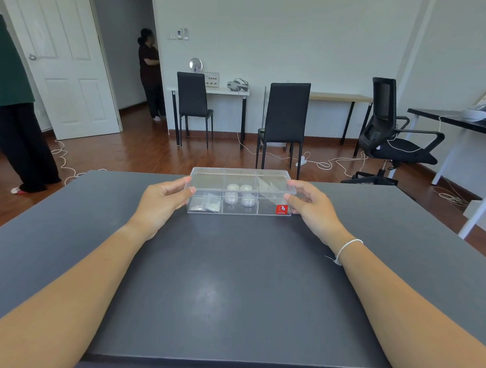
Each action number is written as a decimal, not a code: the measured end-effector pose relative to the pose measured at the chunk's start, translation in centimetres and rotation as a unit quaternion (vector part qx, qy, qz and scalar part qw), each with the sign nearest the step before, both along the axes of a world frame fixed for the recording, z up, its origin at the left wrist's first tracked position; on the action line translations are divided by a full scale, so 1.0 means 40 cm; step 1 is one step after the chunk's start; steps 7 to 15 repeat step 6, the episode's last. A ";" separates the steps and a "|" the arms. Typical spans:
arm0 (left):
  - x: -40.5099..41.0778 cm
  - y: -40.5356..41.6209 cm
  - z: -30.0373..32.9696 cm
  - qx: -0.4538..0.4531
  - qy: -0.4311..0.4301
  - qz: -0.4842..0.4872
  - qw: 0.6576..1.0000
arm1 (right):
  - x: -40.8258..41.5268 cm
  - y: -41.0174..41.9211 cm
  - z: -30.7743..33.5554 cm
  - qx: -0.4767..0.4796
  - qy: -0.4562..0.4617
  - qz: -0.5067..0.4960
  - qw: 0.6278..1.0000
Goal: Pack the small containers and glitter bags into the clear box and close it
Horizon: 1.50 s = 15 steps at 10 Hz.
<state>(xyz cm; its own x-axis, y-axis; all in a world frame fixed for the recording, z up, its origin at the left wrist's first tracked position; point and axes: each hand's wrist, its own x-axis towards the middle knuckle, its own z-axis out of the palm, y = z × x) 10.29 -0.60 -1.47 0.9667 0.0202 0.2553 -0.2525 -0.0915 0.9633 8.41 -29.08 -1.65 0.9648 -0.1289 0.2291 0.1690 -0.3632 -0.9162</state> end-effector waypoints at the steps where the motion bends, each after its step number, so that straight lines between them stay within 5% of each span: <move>1: 0.002 0.002 -0.001 0.000 0.002 0.000 1.000 | 0.000 0.003 0.000 0.008 0.000 0.000 1.000; 6: -0.008 0.004 -0.011 0.115 -0.026 0.058 0.991 | -0.032 0.013 0.005 -0.045 -0.012 -0.062 0.997; 15: -0.008 0.004 -0.011 0.115 -0.026 0.058 0.991 | -0.032 0.013 0.005 -0.045 -0.012 -0.062 0.997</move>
